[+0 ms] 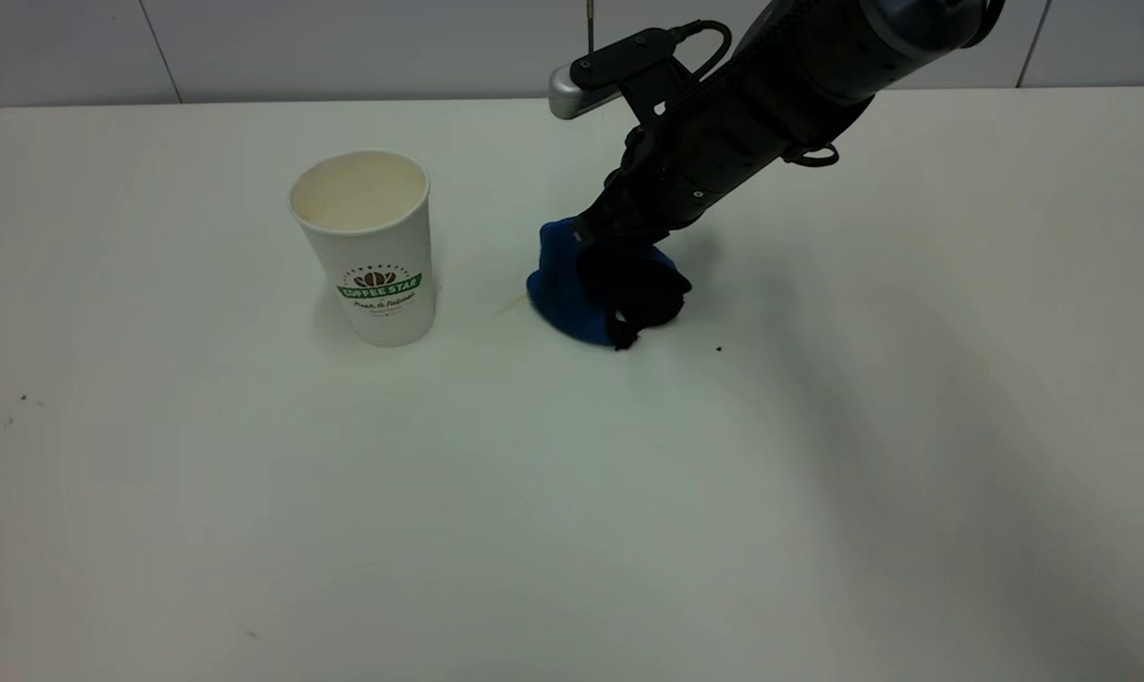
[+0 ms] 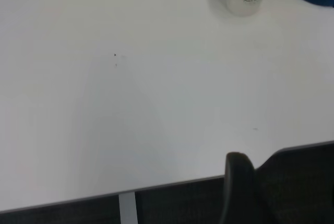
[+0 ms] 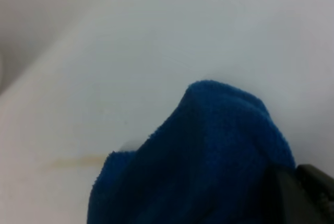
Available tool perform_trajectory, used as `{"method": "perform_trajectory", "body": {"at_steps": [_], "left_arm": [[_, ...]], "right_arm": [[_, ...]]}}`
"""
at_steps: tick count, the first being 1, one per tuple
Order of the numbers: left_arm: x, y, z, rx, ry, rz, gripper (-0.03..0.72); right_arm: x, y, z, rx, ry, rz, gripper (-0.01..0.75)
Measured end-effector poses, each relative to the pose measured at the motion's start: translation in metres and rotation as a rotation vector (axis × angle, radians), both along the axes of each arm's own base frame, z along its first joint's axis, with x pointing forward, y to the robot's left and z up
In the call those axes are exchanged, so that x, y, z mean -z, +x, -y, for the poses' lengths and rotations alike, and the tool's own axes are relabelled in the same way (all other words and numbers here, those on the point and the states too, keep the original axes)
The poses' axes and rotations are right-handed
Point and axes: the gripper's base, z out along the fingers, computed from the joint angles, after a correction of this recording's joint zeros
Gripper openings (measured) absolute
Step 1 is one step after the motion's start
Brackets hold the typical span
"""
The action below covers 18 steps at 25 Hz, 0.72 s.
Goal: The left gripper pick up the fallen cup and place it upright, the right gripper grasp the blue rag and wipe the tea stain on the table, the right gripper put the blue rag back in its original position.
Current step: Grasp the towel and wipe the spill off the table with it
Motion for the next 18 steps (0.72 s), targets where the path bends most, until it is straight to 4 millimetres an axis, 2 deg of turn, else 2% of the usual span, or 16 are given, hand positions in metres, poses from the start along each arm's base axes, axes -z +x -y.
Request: {"method": "perform_trajectory", "body": {"at_steps": [3, 9, 13, 18], "left_arm": [[0.000, 0.000, 0.000, -0.001, -0.001, 0.000, 0.443], [0.000, 0.000, 0.000, -0.001, -0.001, 0.000, 0.443], [0.000, 0.000, 0.000, -0.001, -0.001, 0.000, 0.443], [0.000, 0.000, 0.000, -0.001, -0.001, 0.000, 0.443]], "right_arm": [[0.000, 0.005, 0.012, 0.014, -0.012, 0.006, 0.027], [0.004, 0.013, 0.051, 0.050, -0.020, -0.031, 0.027], [0.010, 0.003, 0.086, 0.104, -0.040, -0.091, 0.027], [0.007, -0.015, 0.140, 0.229, -0.073, -0.133, 0.027]]}}
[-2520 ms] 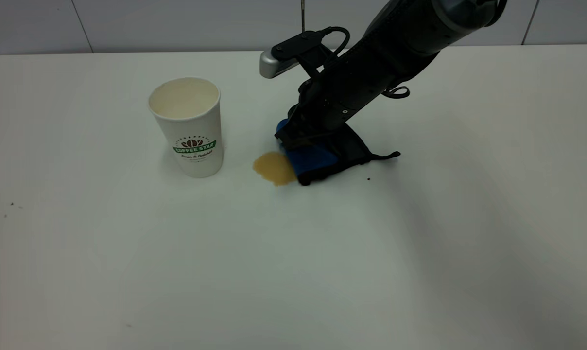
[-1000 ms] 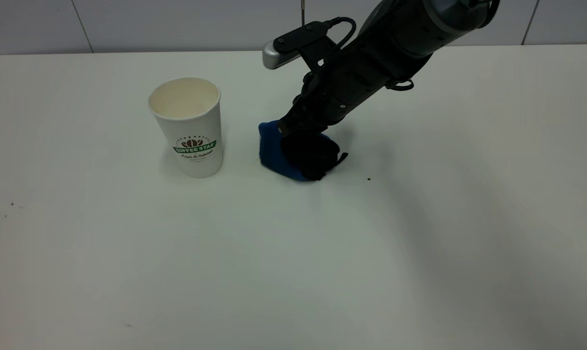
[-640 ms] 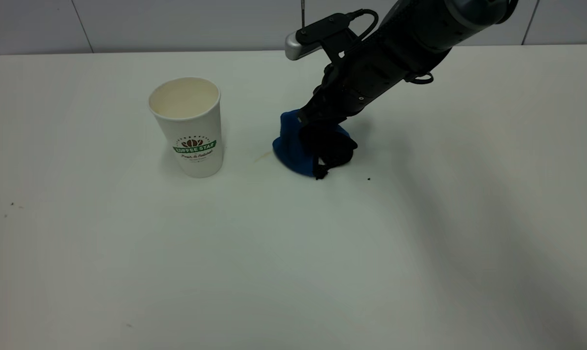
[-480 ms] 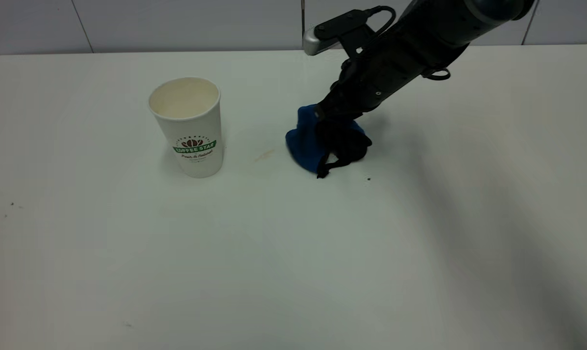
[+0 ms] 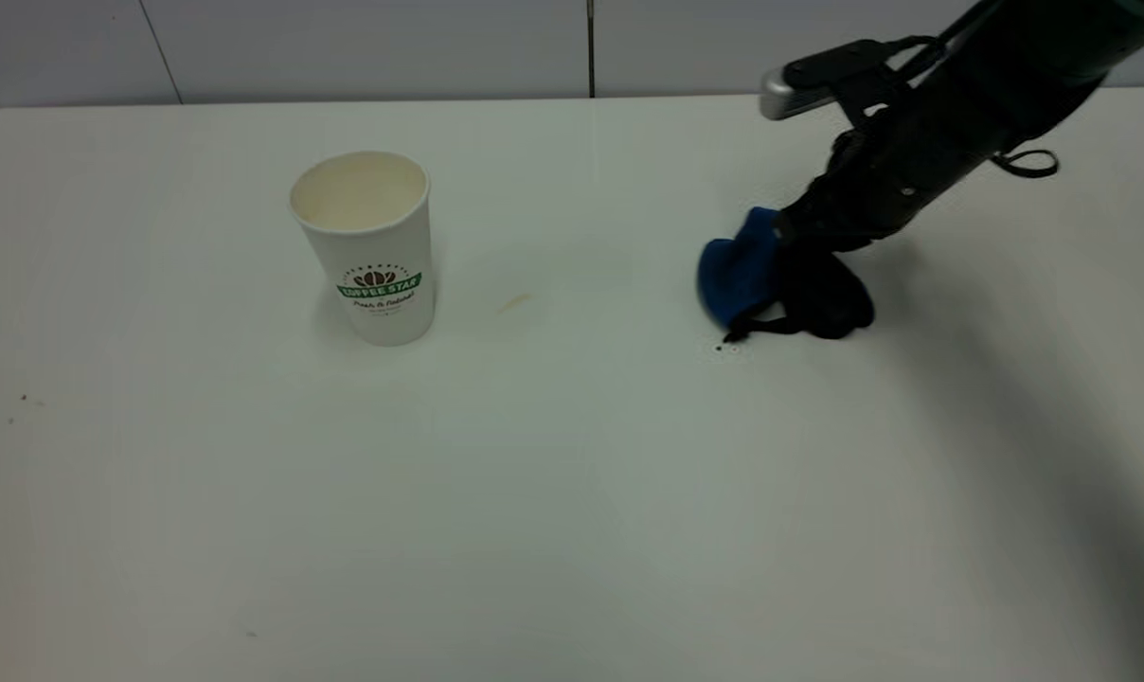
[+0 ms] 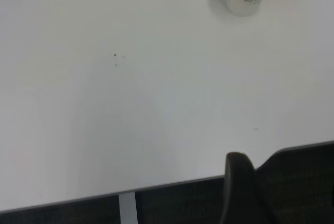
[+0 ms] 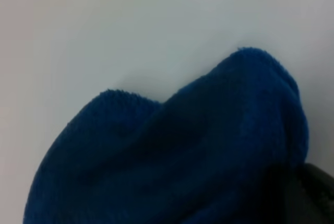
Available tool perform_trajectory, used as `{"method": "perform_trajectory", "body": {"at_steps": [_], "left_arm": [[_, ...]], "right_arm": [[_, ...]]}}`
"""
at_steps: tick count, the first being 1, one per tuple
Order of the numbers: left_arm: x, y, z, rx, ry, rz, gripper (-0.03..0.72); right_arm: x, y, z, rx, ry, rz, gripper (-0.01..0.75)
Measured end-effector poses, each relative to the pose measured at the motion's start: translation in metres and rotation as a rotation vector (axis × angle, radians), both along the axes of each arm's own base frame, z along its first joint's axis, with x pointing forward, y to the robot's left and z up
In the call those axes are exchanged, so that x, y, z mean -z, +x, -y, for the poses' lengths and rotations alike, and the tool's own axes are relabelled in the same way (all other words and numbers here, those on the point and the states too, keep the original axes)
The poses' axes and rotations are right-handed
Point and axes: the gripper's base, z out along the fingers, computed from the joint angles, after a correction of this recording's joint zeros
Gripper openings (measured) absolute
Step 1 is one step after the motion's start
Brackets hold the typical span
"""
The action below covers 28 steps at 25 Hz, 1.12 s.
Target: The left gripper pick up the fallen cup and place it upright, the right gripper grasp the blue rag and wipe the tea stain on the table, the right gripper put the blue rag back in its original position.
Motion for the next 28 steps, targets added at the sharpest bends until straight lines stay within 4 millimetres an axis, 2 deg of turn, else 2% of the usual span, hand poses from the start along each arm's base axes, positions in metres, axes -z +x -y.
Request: {"method": "perform_trajectory", "body": {"at_steps": [4, 8, 10, 13, 17, 19, 22, 28], "left_arm": [[0.000, 0.000, 0.000, 0.000, 0.000, 0.000, 0.443], [0.000, 0.000, 0.000, 0.000, 0.000, 0.000, 0.443], [0.000, 0.000, 0.000, 0.000, 0.000, 0.000, 0.443], [0.000, 0.000, 0.000, 0.000, 0.000, 0.000, 0.443], [0.000, 0.000, 0.000, 0.000, 0.000, 0.000, 0.443], [0.000, 0.000, 0.000, 0.000, 0.000, 0.000, 0.443], [0.000, 0.000, 0.000, 0.000, 0.000, 0.000, 0.443], [0.000, 0.000, 0.000, 0.000, 0.000, 0.000, 0.443]], "right_arm": [[-0.003, -0.015, 0.042, 0.108, -0.034, -0.015, 0.027], [-0.005, -0.024, 0.065, 0.184, -0.033, -0.027, 0.057], [-0.010, -0.026, 0.069, 0.215, -0.033, -0.016, 0.102], [-0.027, -0.027, 0.070, 0.235, -0.030, 0.012, 0.234], [-0.061, -0.036, 0.070, 0.263, -0.003, 0.052, 0.463], [-0.085, -0.045, 0.067, 0.265, 0.034, 0.065, 0.542], [-0.120, -0.066, 0.059, 0.234, 0.120, 0.053, 0.568], [-0.189, -0.125, 0.036, 0.214, 0.380, -0.030, 0.524]]}}
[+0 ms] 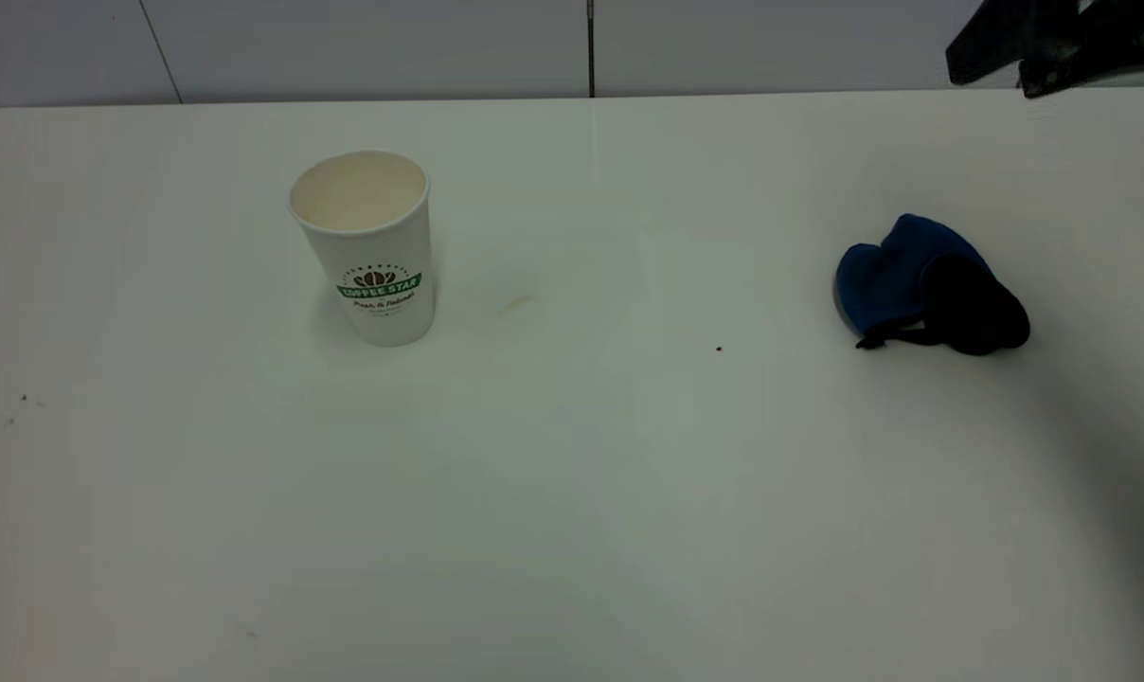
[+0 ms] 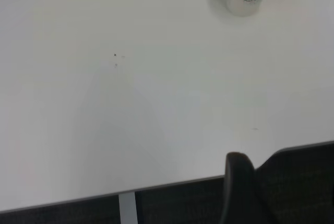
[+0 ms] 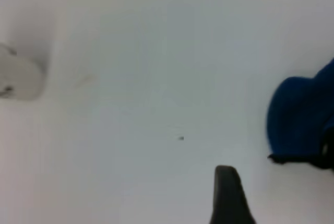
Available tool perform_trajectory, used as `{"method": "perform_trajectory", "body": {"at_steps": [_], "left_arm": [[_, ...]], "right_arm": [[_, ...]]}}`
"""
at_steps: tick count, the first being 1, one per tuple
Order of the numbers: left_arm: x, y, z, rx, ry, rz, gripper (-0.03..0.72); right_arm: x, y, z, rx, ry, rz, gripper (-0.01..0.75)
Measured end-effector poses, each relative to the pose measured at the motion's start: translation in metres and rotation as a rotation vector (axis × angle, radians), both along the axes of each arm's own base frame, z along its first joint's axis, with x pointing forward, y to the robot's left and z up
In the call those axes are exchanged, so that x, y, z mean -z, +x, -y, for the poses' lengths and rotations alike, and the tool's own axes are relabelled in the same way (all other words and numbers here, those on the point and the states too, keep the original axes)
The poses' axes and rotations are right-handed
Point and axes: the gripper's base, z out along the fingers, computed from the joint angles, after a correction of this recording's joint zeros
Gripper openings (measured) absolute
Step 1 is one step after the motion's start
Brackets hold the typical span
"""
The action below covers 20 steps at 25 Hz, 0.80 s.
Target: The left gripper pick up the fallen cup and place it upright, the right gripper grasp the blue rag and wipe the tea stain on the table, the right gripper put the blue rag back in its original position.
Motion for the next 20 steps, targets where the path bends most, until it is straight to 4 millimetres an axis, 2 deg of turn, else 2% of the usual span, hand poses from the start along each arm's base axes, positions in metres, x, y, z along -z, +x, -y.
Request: {"method": "perform_trajectory", "body": {"at_steps": [4, 6, 9, 12, 15, 17, 20], "left_arm": [[0.000, 0.000, 0.000, 0.000, 0.000, 0.000, 0.443], [0.000, 0.000, 0.000, 0.000, 0.000, 0.000, 0.443], [0.000, 0.000, 0.000, 0.000, 0.000, 0.000, 0.443], [0.000, 0.000, 0.000, 0.000, 0.000, 0.000, 0.443], [0.000, 0.000, 0.000, 0.001, 0.001, 0.000, 0.443], [0.000, 0.000, 0.000, 0.001, 0.001, 0.000, 0.443], [0.000, 0.000, 0.000, 0.001, 0.001, 0.000, 0.443]], "right_arm": [[-0.053, -0.049, -0.008, -0.100, 0.025, -0.003, 0.505], [-0.078, -0.080, -0.006, -0.110, -0.027, -0.005, 0.505], [-0.103, -0.130, 0.002, -0.063, -0.132, -0.027, 0.503], [-0.109, -0.183, 0.011, 0.048, -0.207, -0.075, 0.503], [-0.099, -0.227, 0.016, 0.132, -0.245, -0.096, 0.503], [-0.087, -0.249, 0.017, 0.155, -0.256, -0.099, 0.502], [-0.070, -0.271, 0.017, 0.171, -0.247, -0.131, 0.501]]}}
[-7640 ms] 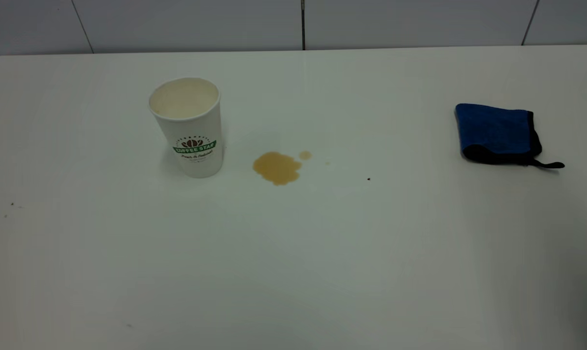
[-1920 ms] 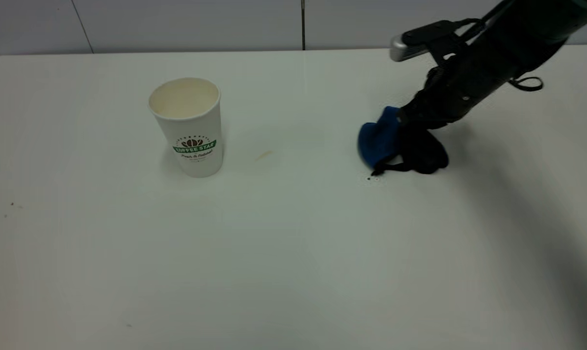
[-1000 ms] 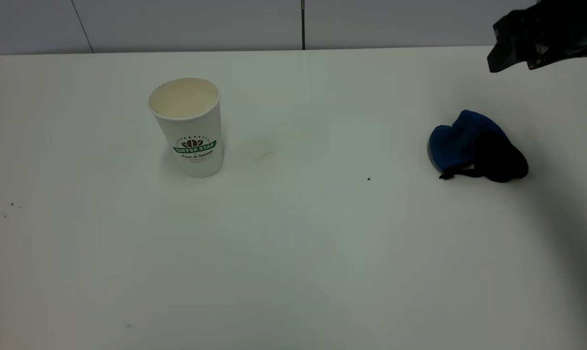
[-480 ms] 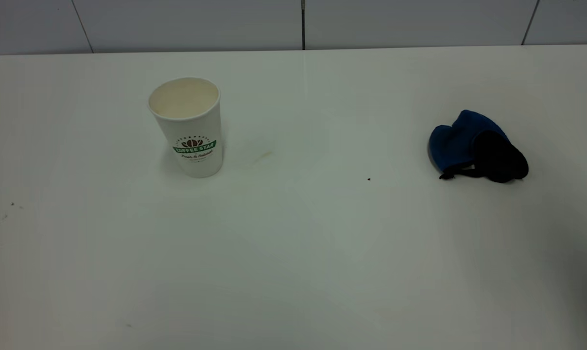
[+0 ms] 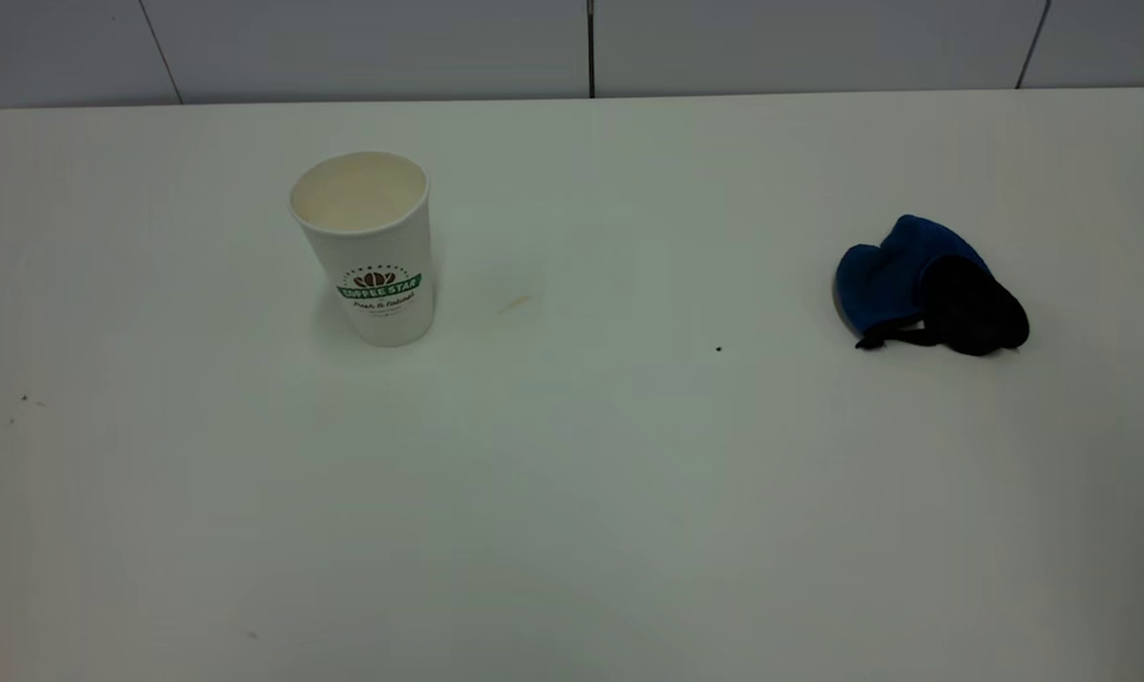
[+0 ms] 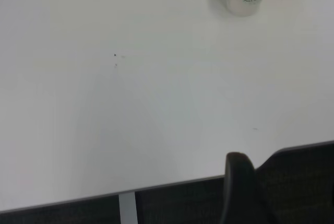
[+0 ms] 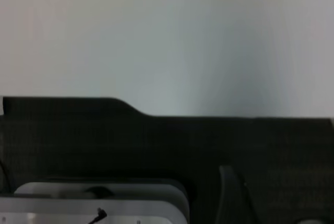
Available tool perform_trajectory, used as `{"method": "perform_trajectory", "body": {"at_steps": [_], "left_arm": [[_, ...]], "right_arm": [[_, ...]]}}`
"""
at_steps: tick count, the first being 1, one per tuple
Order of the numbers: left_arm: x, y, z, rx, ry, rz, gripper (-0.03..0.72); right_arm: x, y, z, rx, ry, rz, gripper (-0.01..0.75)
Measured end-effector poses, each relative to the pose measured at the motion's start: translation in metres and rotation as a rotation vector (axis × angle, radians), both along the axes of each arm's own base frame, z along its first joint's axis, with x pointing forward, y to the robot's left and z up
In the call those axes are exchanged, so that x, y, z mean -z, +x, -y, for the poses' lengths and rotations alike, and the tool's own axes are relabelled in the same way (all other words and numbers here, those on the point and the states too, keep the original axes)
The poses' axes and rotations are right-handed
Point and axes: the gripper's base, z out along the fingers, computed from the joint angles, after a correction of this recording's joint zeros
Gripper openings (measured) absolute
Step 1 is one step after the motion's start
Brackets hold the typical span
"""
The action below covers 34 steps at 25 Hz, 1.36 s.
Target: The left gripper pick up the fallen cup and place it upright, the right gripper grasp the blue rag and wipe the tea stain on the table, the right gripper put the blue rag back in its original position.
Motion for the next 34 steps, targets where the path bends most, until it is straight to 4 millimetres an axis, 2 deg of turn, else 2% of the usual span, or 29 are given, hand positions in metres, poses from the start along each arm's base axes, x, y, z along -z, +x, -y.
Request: {"method": "perform_trajectory", "body": {"at_steps": [2, 9, 22, 34], "left_arm": [[0.000, 0.000, 0.000, 0.000, 0.000, 0.000, 0.443], [0.000, 0.000, 0.000, -0.001, -0.001, 0.000, 0.443], [0.000, 0.000, 0.000, -0.001, -0.001, 0.000, 0.443], [0.000, 0.000, 0.000, -0.001, -0.001, 0.000, 0.443]], "right_arm": [[0.003, -0.007, 0.000, 0.003, 0.001, 0.022, 0.501], [-0.005, -0.028, -0.001, 0.005, -0.004, 0.175, 0.501], [-0.012, -0.078, -0.003, 0.003, -0.017, 0.510, 0.501], [-0.011, -0.081, -0.003, 0.003, -0.017, 0.521, 0.501]]}}
